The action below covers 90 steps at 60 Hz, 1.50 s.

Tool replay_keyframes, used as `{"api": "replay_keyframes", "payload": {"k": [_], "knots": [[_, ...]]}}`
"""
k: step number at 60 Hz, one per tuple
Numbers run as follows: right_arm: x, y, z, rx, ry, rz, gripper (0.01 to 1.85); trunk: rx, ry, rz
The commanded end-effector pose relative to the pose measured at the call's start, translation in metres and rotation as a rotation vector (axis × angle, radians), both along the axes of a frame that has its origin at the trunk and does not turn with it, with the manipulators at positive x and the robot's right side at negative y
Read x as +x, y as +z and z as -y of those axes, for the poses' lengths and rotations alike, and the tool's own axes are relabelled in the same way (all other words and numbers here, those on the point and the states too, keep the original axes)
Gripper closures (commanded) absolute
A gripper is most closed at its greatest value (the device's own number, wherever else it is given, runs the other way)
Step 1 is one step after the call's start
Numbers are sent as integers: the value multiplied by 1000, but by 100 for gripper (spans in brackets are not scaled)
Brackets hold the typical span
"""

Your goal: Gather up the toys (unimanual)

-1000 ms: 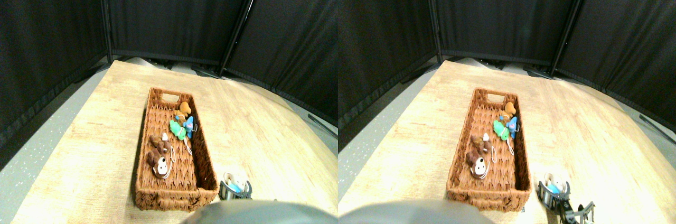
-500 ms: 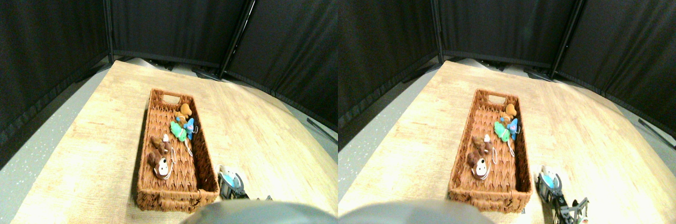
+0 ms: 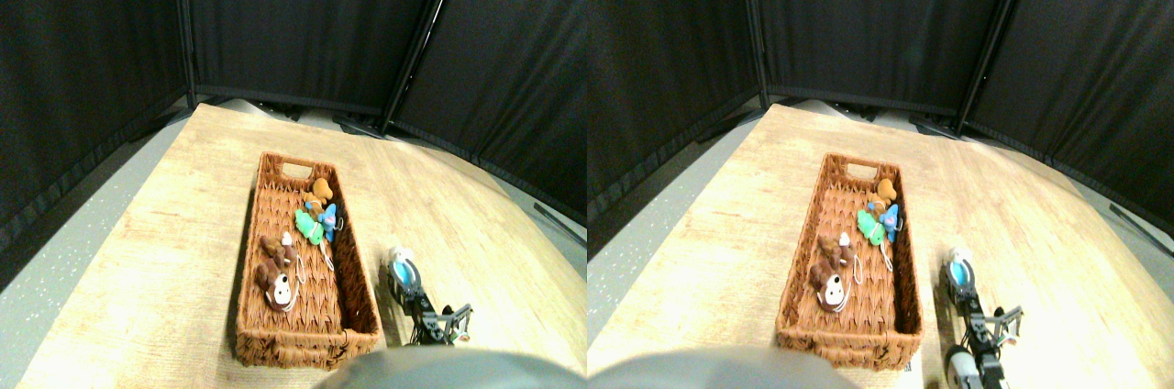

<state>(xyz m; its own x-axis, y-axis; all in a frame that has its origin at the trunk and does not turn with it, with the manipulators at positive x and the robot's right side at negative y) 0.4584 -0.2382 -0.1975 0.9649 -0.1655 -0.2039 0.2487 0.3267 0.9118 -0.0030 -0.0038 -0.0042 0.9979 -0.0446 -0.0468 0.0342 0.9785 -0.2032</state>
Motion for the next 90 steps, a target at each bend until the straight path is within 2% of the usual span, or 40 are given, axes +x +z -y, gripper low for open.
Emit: {"api": "replay_keyframes", "payload": {"k": [1, 15, 18, 25, 30, 33, 43, 47, 54, 63, 75, 77, 85, 90], "knots": [[9, 21, -1, -36, 32, 56, 180, -19, 11, -7], [28, 49, -13, -111, 82, 82, 180, -39, 24, 6], [31, 53, -16, -154, 120, 91, 180, -42, 26, 6], [39, 64, -24, -183, 150, 97, 180, -60, 41, 9], [45, 70, -29, -212, 198, 97, 180, -74, 50, 11], [48, 74, -34, -172, 215, 88, 180, -84, 58, 12], [57, 85, -55, -175, 260, 76, 180, -117, 84, 17], [62, 88, -63, -178, 311, 71, 180, -135, 98, 21], [63, 93, -74, -184, 316, 65, 180, -156, 116, 27], [67, 96, -87, -173, 381, 49, 180, -187, 148, 35], [64, 94, -111, -168, 426, 32, 180, -219, 173, 39], [63, 92, -116, -161, 452, 25, 180, -224, 177, 40], [60, 88, -131, -95, 446, -4, 180, -240, 191, 39], [58, 86, -136, -108, 448, -13, 180, -248, 201, 40]]}}
